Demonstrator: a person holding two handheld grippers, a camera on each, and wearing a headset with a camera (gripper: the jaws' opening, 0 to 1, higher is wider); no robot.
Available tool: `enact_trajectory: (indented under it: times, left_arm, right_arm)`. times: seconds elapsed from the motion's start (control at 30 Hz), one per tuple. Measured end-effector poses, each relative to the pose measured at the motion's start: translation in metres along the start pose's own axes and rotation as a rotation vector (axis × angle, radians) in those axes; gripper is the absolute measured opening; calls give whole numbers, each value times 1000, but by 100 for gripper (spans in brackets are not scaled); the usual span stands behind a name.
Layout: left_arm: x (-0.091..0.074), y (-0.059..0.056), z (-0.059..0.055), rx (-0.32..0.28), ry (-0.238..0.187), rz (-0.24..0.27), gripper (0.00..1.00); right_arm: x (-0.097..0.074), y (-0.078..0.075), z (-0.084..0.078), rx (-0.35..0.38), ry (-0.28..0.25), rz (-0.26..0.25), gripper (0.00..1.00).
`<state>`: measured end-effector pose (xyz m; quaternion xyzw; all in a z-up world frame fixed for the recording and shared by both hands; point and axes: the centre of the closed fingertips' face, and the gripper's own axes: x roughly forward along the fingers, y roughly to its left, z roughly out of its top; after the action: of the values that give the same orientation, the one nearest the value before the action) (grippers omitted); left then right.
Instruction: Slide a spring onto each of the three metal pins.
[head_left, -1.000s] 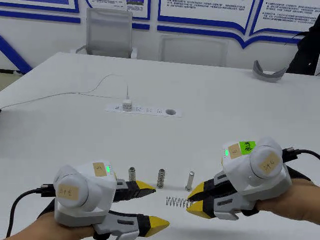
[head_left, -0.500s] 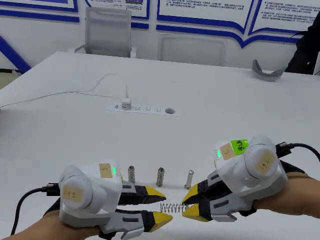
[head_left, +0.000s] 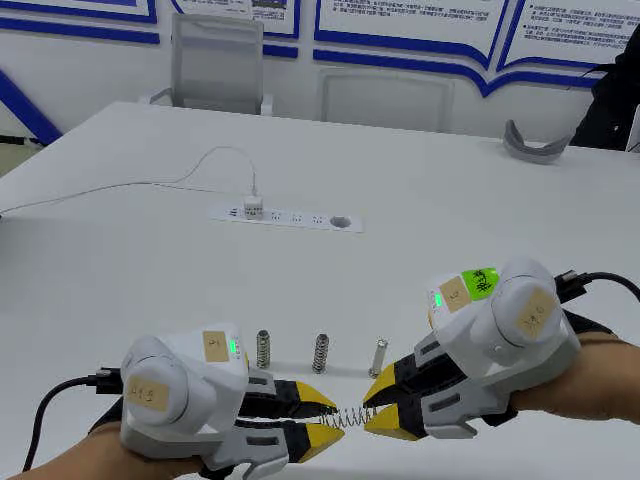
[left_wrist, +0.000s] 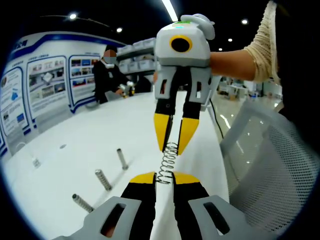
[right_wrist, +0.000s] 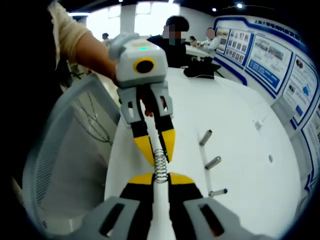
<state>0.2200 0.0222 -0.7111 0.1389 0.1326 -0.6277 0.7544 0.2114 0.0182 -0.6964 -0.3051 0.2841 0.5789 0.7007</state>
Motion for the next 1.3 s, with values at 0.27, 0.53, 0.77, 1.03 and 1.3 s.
enact_trajectory:
  times: [0.27,0.53,0.77,1.03,1.3]
  left_arm:
    - [1,0,1,5,-1,-1,12]
    - [4,0,1,6,0,-3,11]
    - [5,-1,5,9,-7,-3,11]
    - [7,-1,6,8,-11,-1,11]
    - [6,0,6,1,-19,2,11]
  right_arm:
    - [-5,-2,16,4,-46,-7,11]
    - [-4,-3,29,-3,-76,-11,11]
    - [-2,-2,39,-8,-100,-16,12]
    - [-1,-3,42,-8,-112,-22,12]
    - [1,-3,40,18,-114,-24,13]
